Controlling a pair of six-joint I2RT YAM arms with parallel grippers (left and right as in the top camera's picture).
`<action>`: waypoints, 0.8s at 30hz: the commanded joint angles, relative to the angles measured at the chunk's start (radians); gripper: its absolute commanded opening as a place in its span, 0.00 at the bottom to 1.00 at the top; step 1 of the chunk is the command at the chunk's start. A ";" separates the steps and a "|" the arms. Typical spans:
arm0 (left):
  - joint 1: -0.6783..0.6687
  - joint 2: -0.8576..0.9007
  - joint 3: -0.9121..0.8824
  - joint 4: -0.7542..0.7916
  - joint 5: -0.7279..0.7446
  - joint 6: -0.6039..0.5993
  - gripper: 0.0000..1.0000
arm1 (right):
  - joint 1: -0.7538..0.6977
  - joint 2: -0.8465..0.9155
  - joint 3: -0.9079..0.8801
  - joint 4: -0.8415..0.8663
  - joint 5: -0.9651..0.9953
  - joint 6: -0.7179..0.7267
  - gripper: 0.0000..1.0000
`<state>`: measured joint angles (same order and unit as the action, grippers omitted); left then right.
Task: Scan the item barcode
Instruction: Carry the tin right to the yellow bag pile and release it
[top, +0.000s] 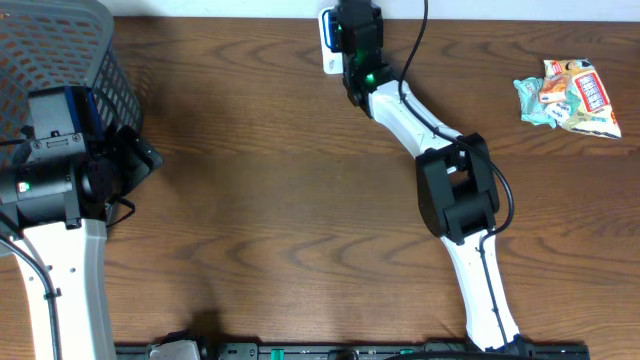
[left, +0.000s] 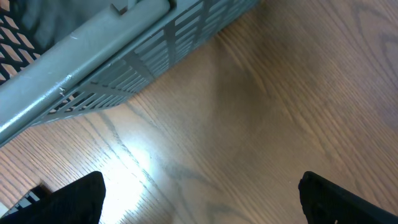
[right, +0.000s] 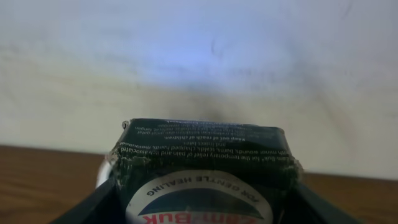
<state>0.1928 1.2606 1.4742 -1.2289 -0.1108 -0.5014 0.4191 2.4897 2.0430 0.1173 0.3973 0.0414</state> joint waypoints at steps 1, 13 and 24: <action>0.003 0.000 0.002 -0.001 -0.003 -0.009 0.98 | -0.040 -0.100 0.014 -0.058 0.042 0.010 0.56; 0.003 0.000 0.002 -0.002 -0.003 -0.009 0.97 | -0.309 -0.242 0.014 -0.568 0.050 -0.014 0.52; 0.003 0.000 0.002 -0.001 -0.003 -0.009 0.98 | -0.575 -0.235 0.014 -0.802 0.045 -0.012 0.61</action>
<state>0.1928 1.2606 1.4742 -1.2293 -0.1108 -0.5014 -0.1356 2.2604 2.0480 -0.6746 0.4316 0.0364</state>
